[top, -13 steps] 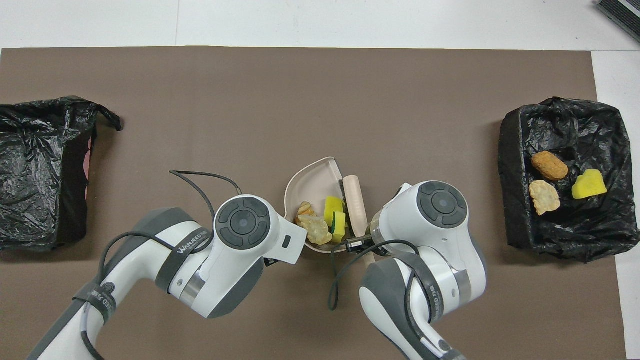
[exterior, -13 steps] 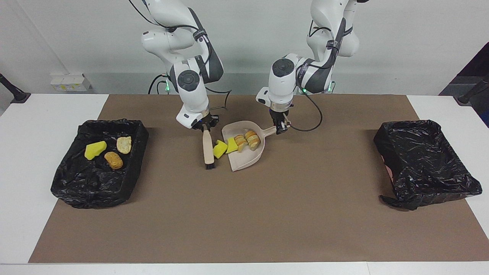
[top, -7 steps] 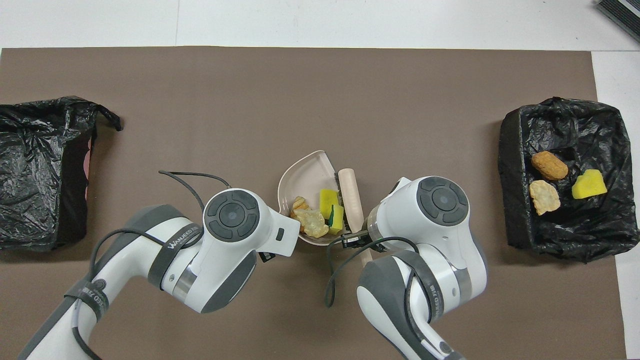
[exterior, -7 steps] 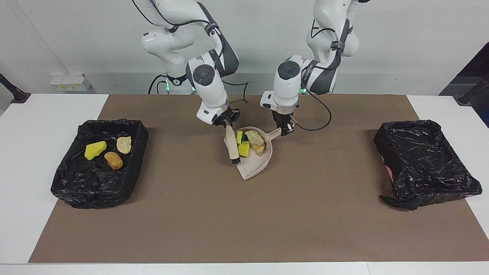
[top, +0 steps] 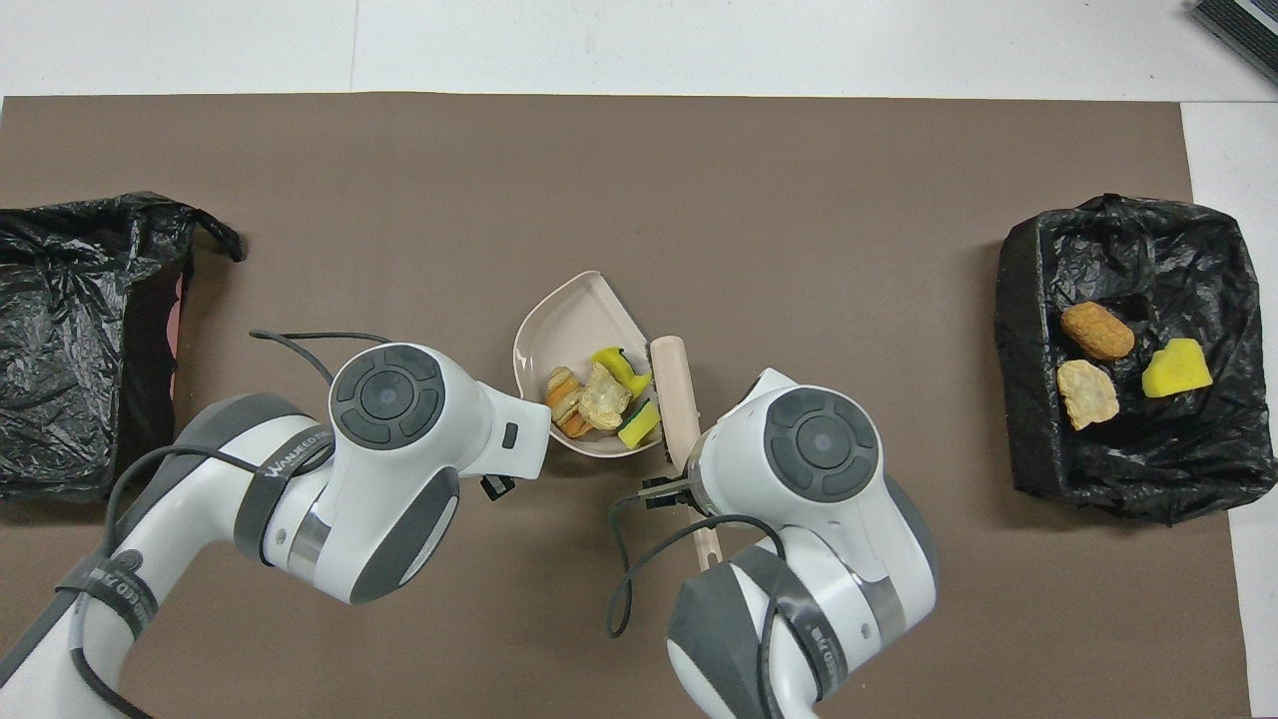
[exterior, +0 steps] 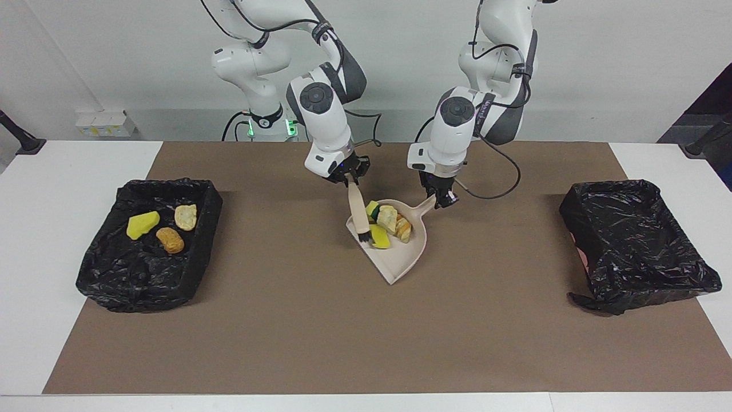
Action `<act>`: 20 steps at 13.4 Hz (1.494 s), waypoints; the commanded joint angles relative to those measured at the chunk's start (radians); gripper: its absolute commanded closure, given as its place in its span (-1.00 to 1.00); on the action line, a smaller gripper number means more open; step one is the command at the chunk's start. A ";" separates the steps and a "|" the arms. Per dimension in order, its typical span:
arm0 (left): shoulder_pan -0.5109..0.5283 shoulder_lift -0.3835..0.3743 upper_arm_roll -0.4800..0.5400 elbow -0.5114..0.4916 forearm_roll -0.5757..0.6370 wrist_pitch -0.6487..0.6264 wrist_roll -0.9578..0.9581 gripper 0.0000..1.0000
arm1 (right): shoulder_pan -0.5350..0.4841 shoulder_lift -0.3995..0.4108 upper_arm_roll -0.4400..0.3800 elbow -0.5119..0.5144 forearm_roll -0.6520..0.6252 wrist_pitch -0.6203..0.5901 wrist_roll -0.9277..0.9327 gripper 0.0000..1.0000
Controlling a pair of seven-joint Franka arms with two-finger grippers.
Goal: Sweep and dump trash in bin
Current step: 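Brush the last yellow sponge into the dustpan with the right gripper, then carry the dustpan toward the near bin while the right gripper drops the brush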
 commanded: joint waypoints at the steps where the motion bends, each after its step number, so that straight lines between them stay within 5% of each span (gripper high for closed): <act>1: 0.016 -0.034 -0.007 -0.010 -0.015 -0.026 -0.006 1.00 | 0.021 -0.014 0.008 0.016 -0.058 -0.024 0.076 1.00; 11: 0.056 -0.065 -0.006 -0.012 -0.078 -0.081 0.000 1.00 | 0.093 -0.016 0.042 0.101 -0.082 -0.176 0.286 1.00; 15: 0.086 -0.066 -0.006 -0.009 -0.079 -0.080 0.000 1.00 | 0.093 -0.019 0.045 0.216 -0.068 -0.306 0.296 1.00; 20: 0.157 -0.094 0.005 0.042 -0.079 -0.124 -0.050 1.00 | 0.140 -0.118 0.077 0.076 0.002 -0.276 0.419 1.00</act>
